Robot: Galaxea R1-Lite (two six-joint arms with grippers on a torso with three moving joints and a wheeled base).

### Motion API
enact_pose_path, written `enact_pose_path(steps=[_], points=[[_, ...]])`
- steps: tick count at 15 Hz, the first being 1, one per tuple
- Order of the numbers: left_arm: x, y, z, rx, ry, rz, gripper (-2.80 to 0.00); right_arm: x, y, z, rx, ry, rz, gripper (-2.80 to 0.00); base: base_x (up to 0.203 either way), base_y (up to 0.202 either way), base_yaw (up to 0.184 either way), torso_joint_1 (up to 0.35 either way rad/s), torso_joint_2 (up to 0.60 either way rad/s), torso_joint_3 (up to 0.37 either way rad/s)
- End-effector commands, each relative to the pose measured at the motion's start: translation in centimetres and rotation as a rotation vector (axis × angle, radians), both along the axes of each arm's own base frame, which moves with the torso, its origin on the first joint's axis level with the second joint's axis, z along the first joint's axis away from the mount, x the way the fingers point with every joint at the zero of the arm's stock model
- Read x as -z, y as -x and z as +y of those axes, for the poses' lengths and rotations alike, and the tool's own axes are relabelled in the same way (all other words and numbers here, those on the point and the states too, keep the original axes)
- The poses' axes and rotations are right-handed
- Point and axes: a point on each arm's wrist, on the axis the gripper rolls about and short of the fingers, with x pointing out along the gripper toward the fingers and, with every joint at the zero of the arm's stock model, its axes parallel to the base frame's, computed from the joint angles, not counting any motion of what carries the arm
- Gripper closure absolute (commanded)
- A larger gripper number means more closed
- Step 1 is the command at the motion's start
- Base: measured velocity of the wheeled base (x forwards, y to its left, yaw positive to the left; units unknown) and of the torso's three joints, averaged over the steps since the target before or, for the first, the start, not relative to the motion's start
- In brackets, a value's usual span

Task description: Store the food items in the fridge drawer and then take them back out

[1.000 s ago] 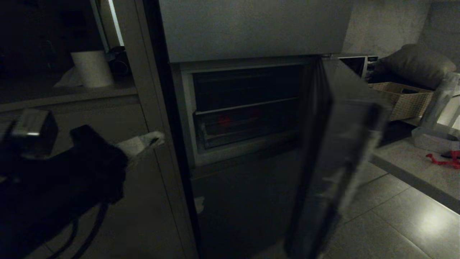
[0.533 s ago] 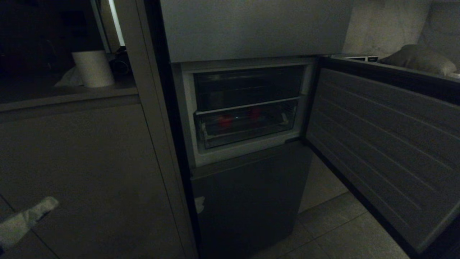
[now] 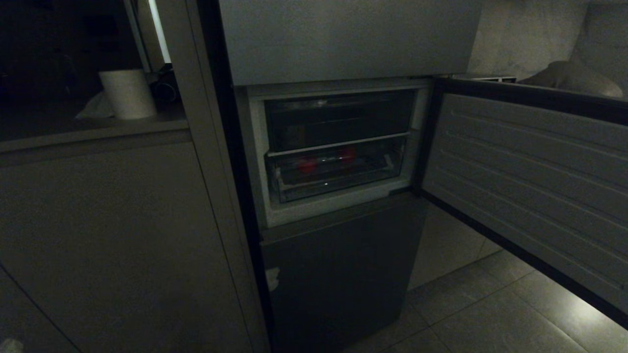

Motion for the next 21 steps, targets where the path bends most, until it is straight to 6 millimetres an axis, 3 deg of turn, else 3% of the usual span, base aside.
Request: enact_pose_path(steps=[1, 3, 6, 8, 11, 13, 16, 18, 21], points=[[2.8, 0.4, 0.0, 0.000, -0.021, 0.039, 0.00, 0.0, 0.0, 0.0, -0.001, 0.001, 0.000, 0.00, 0.000, 0.000, 0.000, 0.000, 0.00, 0.000], [4.7, 0.4, 0.0, 0.002, -0.046, 0.129, 0.00, 0.0, 0.0, 0.0, -0.003, 0.018, 0.001, 0.00, 0.000, 0.000, 0.000, 0.000, 0.00, 0.000], [4.7, 0.8, 0.1, -0.042, -0.046, 0.203, 0.00, -0.4, 0.1, 0.0, -0.017, 0.123, -0.011, 0.00, 0.000, 0.000, 0.000, 0.000, 0.00, 0.000], [4.6, 0.7, 0.1, -0.037, -0.031, 0.174, 0.00, -3.1, 0.3, 0.1, -0.039, 0.100, -0.037, 0.00, 0.000, 0.000, 0.000, 0.000, 0.00, 0.000], [4.8, 0.9, -0.2, 0.075, -0.025, 0.262, 0.00, -7.4, -1.3, 0.1, -0.066, -0.026, 0.032, 0.00, 0.000, 0.000, 0.000, 0.000, 0.00, 0.000], [5.0, 1.6, -0.2, 0.007, -0.019, 0.284, 0.00, -9.5, -4.0, 0.2, -0.110, -0.090, 0.132, 0.00, 0.000, 0.000, 0.000, 0.000, 0.00, 0.000], [5.9, 3.6, -0.4, 0.120, -0.070, 0.102, 0.00, -11.6, -8.8, 0.3, -0.152, -0.183, 0.188, 0.00, 0.000, 0.000, 0.000, 0.000, 0.00, 0.000], [6.2, 3.8, -0.6, 0.174, -0.122, 0.074, 0.00, -12.5, -11.7, 0.3, -0.163, -0.217, 0.167, 0.00, 0.000, 0.000, 0.000, 0.000, 0.00, 0.000], [6.3, 3.7, -0.6, 0.177, -0.070, 0.090, 0.00, -13.2, -13.8, 0.1, -0.110, -0.230, 0.134, 0.00, 0.000, 0.000, 0.000, 0.000, 0.00, 0.000]])
